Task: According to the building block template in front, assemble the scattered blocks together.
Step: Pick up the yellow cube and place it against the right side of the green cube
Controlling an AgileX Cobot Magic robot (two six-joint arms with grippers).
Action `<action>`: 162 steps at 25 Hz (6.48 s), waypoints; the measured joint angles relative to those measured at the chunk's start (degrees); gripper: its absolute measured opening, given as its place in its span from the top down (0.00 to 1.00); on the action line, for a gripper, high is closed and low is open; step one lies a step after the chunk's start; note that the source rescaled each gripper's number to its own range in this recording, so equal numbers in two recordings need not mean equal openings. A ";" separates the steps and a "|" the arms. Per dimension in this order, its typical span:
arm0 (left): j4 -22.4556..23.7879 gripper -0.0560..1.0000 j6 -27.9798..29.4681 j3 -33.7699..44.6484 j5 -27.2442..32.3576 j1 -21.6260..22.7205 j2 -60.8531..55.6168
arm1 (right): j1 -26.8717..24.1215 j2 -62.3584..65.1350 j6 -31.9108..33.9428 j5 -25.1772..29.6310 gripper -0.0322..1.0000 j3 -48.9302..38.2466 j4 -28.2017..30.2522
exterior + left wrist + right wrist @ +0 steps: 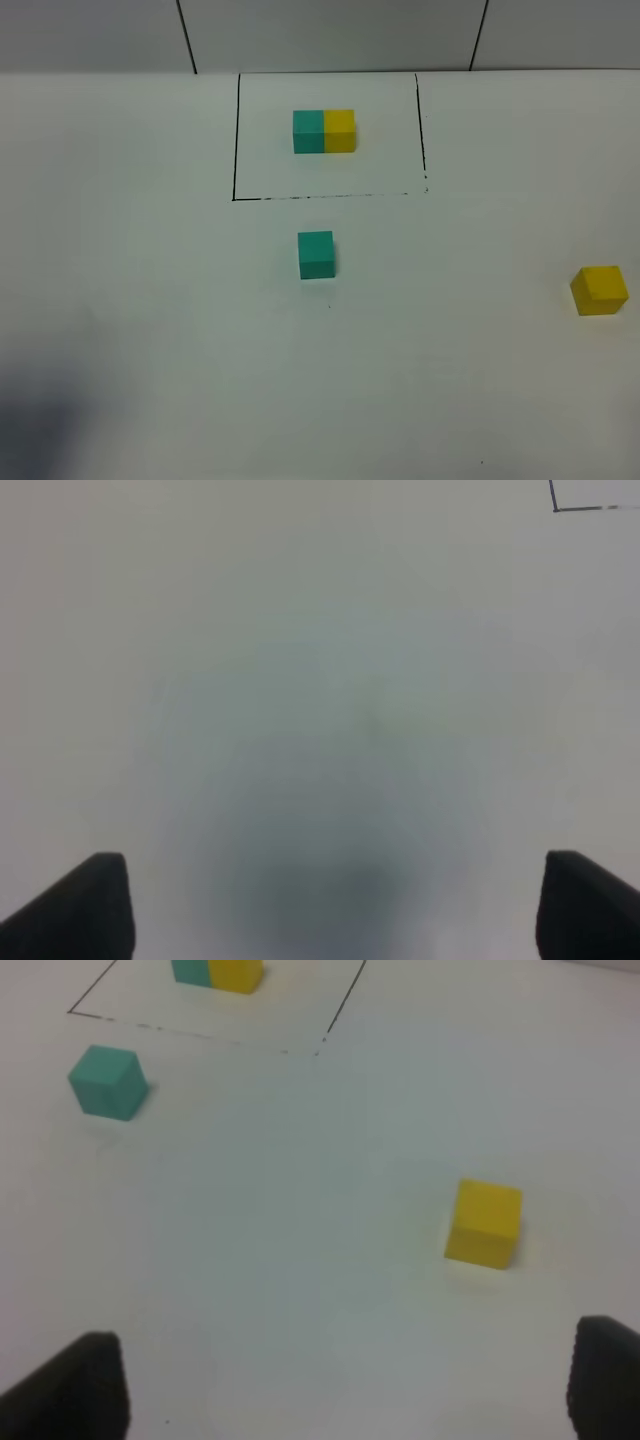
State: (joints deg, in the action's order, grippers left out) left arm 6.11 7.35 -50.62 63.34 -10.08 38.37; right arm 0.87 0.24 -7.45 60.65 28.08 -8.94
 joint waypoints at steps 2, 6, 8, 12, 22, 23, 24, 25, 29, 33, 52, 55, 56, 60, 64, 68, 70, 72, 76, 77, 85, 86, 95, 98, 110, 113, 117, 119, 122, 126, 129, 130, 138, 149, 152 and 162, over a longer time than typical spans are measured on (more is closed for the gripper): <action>-0.25 0.02 0.00 2.30 0.73 0.00 -3.91 | 0.00 0.00 0.00 0.00 0.21 0.00 0.00; -2.41 0.02 -1.40 6.46 1.49 0.00 -10.80 | 0.00 0.00 0.00 0.00 0.21 0.00 -0.02; -4.24 0.02 -3.28 8.86 1.65 0.00 -14.42 | 0.00 0.00 0.00 0.00 0.21 0.00 -0.02; -7.11 0.02 -6.53 14.19 1.53 0.00 -21.44 | 0.00 0.00 0.00 0.00 0.21 0.00 -0.02; -12.81 0.02 -15.32 19.10 -1.05 0.00 -37.34 | 0.00 0.00 0.00 0.00 0.21 0.00 -0.19; -13.06 0.02 -16.01 19.16 -1.16 0.00 -38.23 | 0.00 0.00 0.00 0.00 0.21 0.00 -0.24; -13.18 0.03 -16.70 19.45 -1.29 0.00 -38.57 | 0.00 0.00 0.00 0.00 0.21 0.00 -0.36; -13.18 0.03 -16.97 19.92 -1.50 0.00 -38.65 | 0.00 0.00 0.00 0.00 0.21 0.00 -0.48; -14.42 0.03 -17.37 21.65 -2.61 0.00 -38.65 | 0.00 0.00 0.00 0.00 0.21 0.00 -0.60; -14.44 0.03 -17.37 21.78 -3.00 0.00 -38.65 | 0.00 0.00 0.00 0.00 0.21 0.00 -0.78; -14.55 0.04 -17.31 21.78 -3.12 9.18 -38.65 | 0.00 0.00 0.00 0.00 0.21 0.00 -0.99; -14.55 0.04 -17.20 21.78 -3.12 9.18 -38.65 | 0.00 0.00 0.00 0.00 0.21 0.00 -0.99; -14.55 0.04 -16.85 21.85 -3.12 9.18 -38.65 | 0.00 0.00 0.00 0.00 0.21 0.00 -0.99; -13.73 0.04 -14.16 21.85 -3.24 9.18 -38.65 | 0.00 0.00 0.00 0.00 0.21 0.00 -1.04; -12.95 0.04 -13.30 21.85 -3.28 9.18 -38.65 | 0.00 0.00 0.00 0.00 0.21 0.00 -1.10; -12.95 0.04 -13.25 21.85 -3.28 9.18 -38.65 | 0.00 0.00 0.00 0.00 0.21 0.00 -1.14; -12.95 0.04 -13.25 21.85 -3.28 9.18 -38.65 | 0.00 0.00 0.00 0.00 0.21 0.00 -1.14; -12.95 0.04 -13.25 21.89 -3.28 9.18 -38.65 | 0.00 0.00 0.00 0.00 0.21 0.00 -1.14; -13.01 0.04 -13.25 21.89 -3.28 9.18 -38.65 | 0.00 0.00 0.00 0.00 0.21 0.00 -1.14; -13.01 0.04 -13.25 21.89 -3.28 9.18 -38.65 | 0.00 0.00 0.00 0.00 0.21 0.00 -1.14; -13.01 0.04 -13.25 21.89 -3.28 9.18 -38.65 | 0.00 0.00 0.00 0.00 0.21 0.00 -1.14; -13.01 0.04 -13.25 21.89 -3.28 9.18 -38.65 | 0.00 0.00 0.00 0.00 0.21 0.00 -1.14; -13.01 0.04 -13.25 21.89 -3.30 9.18 -38.65 | 0.00 0.00 0.00 0.00 0.21 0.00 -1.14; -13.01 0.04 -13.25 21.89 -3.30 9.18 -38.65 | 0.00 -4.63 0.24 -0.52 0.21 0.12 -1.14; -13.01 0.04 -13.25 21.89 -3.35 9.18 -38.65 | 0.00 -64.71 -0.01 -12.57 0.21 19.15 -0.05; -13.01 0.04 -13.25 21.89 -3.35 9.18 -38.65 | 0.00 -76.17 -0.20 -13.04 0.21 23.99 1.75; -13.01 0.04 -13.25 21.89 -3.35 9.18 -38.65 | -0.13 -85.96 -0.20 -14.11 0.21 26.98 5.13; -13.01 0.04 -13.25 21.89 -3.35 9.18 -38.65 | -1.51 -88.71 -0.20 -14.95 0.21 27.03 5.58; -13.01 0.04 -13.25 21.89 -3.35 9.18 -38.65 | -4.18 -91.53 -0.70 -15.49 0.21 27.11 6.10; -13.01 0.04 -13.25 21.89 -3.35 9.18 -38.65 | -6.70 -93.99 -1.25 -16.25 0.21 27.38 6.18; -13.01 0.04 -13.25 21.89 -3.35 9.18 -38.65 | -8.08 -95.84 -1.73 -16.50 0.21 27.38 6.18; -13.01 0.04 -13.25 21.89 -3.35 9.18 -38.65 | -8.45 -96.50 -1.73 -16.68 0.21 27.38 6.18; -13.01 0.04 -13.25 21.89 -3.41 9.18 -38.65 | -8.79 -100.50 -2.35 -19.06 0.21 27.38 6.13; -13.01 0.04 -13.25 21.89 -3.41 9.18 -38.65 | -8.79 -105.35 -2.23 -22.82 0.21 27.32 6.13; -13.01 0.04 -13.25 21.89 -3.47 9.18 -38.65 | -8.79 -106.14 -2.02 -23.26 0.21 26.95 6.13; -13.01 0.04 -13.23 21.89 -3.51 9.18 -38.65 | -8.79 -108.67 -0.68 -23.45 0.23 26.88 6.18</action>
State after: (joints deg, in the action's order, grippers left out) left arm -6.90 -5.88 -28.73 59.84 -0.90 -0.28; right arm -7.92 -108.43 -8.13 37.19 54.96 -2.76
